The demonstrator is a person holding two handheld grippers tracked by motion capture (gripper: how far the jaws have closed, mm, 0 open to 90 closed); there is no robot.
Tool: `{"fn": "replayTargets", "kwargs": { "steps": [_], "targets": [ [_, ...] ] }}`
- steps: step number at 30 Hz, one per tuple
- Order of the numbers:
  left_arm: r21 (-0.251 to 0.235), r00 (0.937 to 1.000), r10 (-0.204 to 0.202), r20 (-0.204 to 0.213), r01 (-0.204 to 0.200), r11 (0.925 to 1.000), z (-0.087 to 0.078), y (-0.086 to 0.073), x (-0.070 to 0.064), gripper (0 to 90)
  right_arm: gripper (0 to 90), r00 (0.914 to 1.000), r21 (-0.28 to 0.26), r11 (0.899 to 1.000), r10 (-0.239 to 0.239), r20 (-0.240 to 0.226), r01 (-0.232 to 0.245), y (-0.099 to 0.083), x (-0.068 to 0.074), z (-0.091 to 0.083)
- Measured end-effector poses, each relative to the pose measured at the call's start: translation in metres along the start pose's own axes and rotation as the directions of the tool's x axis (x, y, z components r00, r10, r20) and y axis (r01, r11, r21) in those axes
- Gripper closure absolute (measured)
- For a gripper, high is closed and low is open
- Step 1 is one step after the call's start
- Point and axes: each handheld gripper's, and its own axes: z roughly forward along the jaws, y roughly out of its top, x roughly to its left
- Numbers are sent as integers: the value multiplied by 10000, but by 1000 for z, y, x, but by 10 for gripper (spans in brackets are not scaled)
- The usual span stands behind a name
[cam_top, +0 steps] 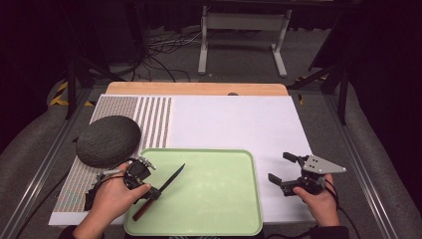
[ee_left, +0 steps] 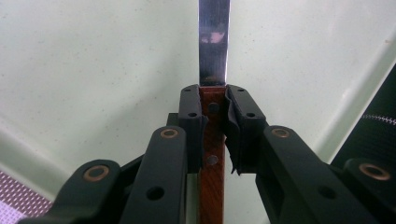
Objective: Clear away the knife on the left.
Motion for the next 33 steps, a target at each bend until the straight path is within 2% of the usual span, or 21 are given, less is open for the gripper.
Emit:
{"fn": "replayTargets", "kwargs": {
  "steps": [4, 5, 14, 20, 27, 33],
  "targets": [
    [142, 9999, -89, -97, 91, 9999, 1, 0, 1, 777, 41, 10000, 0, 10000, -1, -19, 1, 0, 0, 1],
    [103, 9999, -11, -113, 12, 9999, 1, 0, 1, 777, 41, 10000, 6, 10000, -1, -24, 1, 0, 0, 1],
    [-14, 9996, -296, -44, 296, 9996, 0, -3, 7, 776, 41, 10000, 93, 10000, 14, -58, -13, -2, 1, 2],
    [171, 9990, -454, 10, 454, 9988, 4, -3, 10, 775, 41, 9999, 136, 9999, 97, -113, -95, -5, 1, 4],
    [491, 9994, -326, 76, 322, 9983, 9, -2, 10, 775, 42, 9998, 97, 9998, 184, -92, -183, -5, 0, 4],
    [513, 9998, -218, 9, 217, 9984, 10, -2, 9, 770, 42, 9998, 124, 9998, 174, -118, -173, -6, 0, 4]
  ]
}}
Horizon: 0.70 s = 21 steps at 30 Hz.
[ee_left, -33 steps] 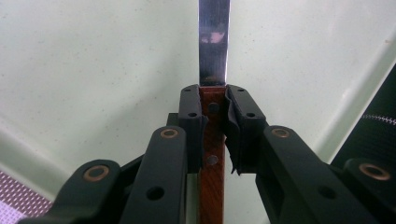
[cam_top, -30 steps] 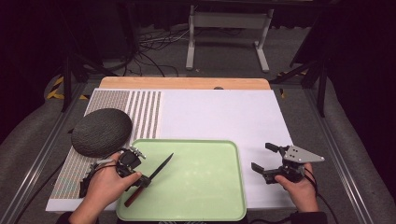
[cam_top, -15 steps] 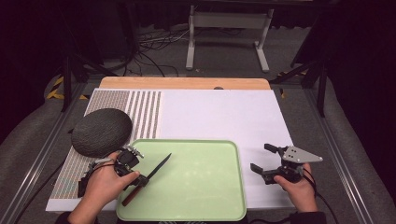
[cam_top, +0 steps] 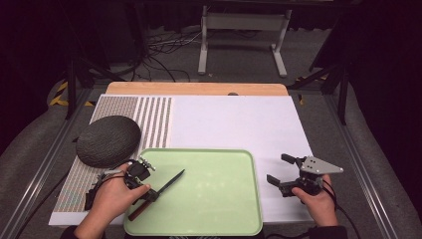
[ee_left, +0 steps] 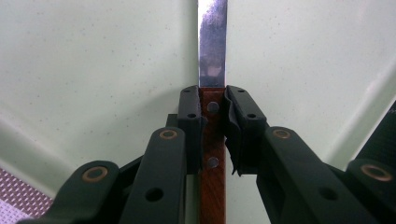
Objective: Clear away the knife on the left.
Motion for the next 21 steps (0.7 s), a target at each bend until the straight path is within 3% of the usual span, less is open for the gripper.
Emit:
{"fn": "replayTargets", "kwargs": {
  "steps": [7, 9, 10, 11, 13, 14, 17, 21],
  "targets": [
    [-298, 9999, 165, 13, -164, 9994, -6, 0, -3, 657, 43, 10000, 19, 10000, 5, -24, -4, 0, 0, 0],
    [-388, 9998, 219, -23, -220, 9990, -7, 0, -4, 566, 43, 10000, 7, 10000, 0, -22, 0, 0, 0, 0],
    [-445, 9997, 225, -49, -227, 9988, -8, 0, -5, 566, 43, 10000, -1, 10000, -5, -23, 5, 0, 0, 0],
    [-543, 9995, 302, -115, -308, 9981, -9, 0, -6, 458, 43, 10000, 2, 10000, 2, -21, -2, 0, 0, 0],
    [-709, 9987, 469, -193, -482, 9963, -11, 0, -8, 396, 43, 10000, 6, 10000, -5, -20, 5, 0, 0, 0],
    [-870, 9976, 622, -291, -646, 9941, -13, 1, -10, 396, 43, 10000, 9, 10000, -3, -22, 3, 0, 0, 0],
    [-1288, 9923, 1099, -575, -1165, 9848, -16, 1, -13, 282, 43, 10000, 5, 10000, -12, -24, 12, 0, 0, 0],
    [-1574, 9826, 1770, -564, -1839, 9703, -16, 3, -19, 264, 43, 10000, 4, 10000, -18, -14, 18, 0, 0, 0]
  ]
}}
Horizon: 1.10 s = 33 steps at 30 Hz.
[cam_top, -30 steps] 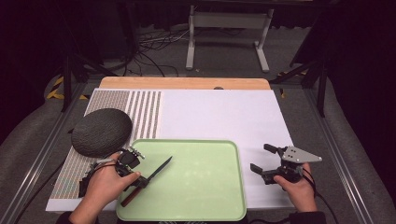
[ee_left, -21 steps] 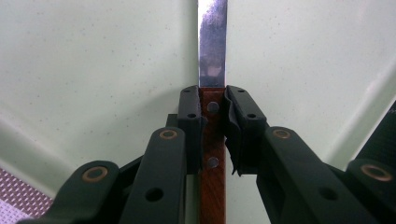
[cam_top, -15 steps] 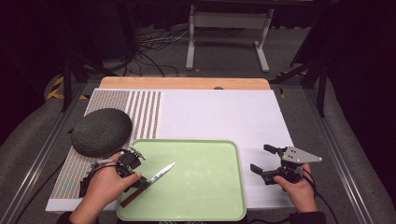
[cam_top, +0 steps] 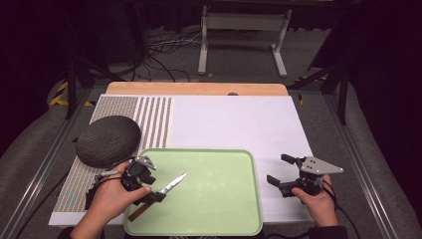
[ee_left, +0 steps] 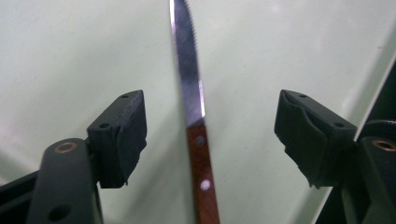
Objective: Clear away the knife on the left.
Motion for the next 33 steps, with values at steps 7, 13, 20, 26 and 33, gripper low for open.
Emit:
{"fn": "replayTargets", "kwargs": {
  "steps": [7, 13, 20, 26, 33],
  "targets": [
    [-618, 9927, 1188, 224, -1173, 9912, 5, 4, -6, 714, 43, 10000, 11, 10000, -4, 9, 4, 0, 0, 0],
    [-212, 9820, 1846, 394, -1839, 9827, 18, 7, -7, 900, 44, 10000, 51, 10000, -12, 10, 12, 0, 0, 0],
    [276, 9755, 2104, 642, -2125, 9768, 27, 6, -3, 900, 42, 10000, 56, 10000, -14, 36, 14, 0, 0, 1],
    [639, 9736, 2164, 729, -2211, 9732, 32, 6, -2, 900, 43, 10000, 43, 10000, -15, 25, 15, 0, 0, 1],
    [913, 9709, 2291, 699, -2349, 9677, 34, 5, 1, 900, 43, 10000, 62, 10000, 13, 73, -13, -1, -1, 0]
  ]
}}
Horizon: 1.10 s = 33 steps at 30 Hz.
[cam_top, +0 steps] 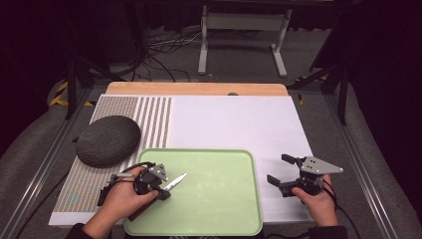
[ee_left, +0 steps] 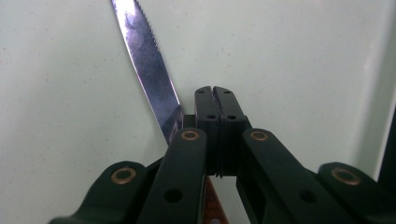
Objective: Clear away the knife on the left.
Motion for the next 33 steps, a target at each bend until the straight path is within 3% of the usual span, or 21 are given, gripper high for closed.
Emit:
{"fn": "replayTargets", "kwargs": {
  "steps": [20, 33],
  "targets": [
    [-26, 9998, 10, 212, -9, 10000, -3, -6, 5, 900, 42, 10000, -10, 10000, 19, -7, -19, 0, 0, -1],
    [-30, 9994, -246, 227, 247, 9997, -5, -11, 8, 900, 43, 10000, -19, 10000, 29, -4, -29, 0, 0, -1]
  ]
}}
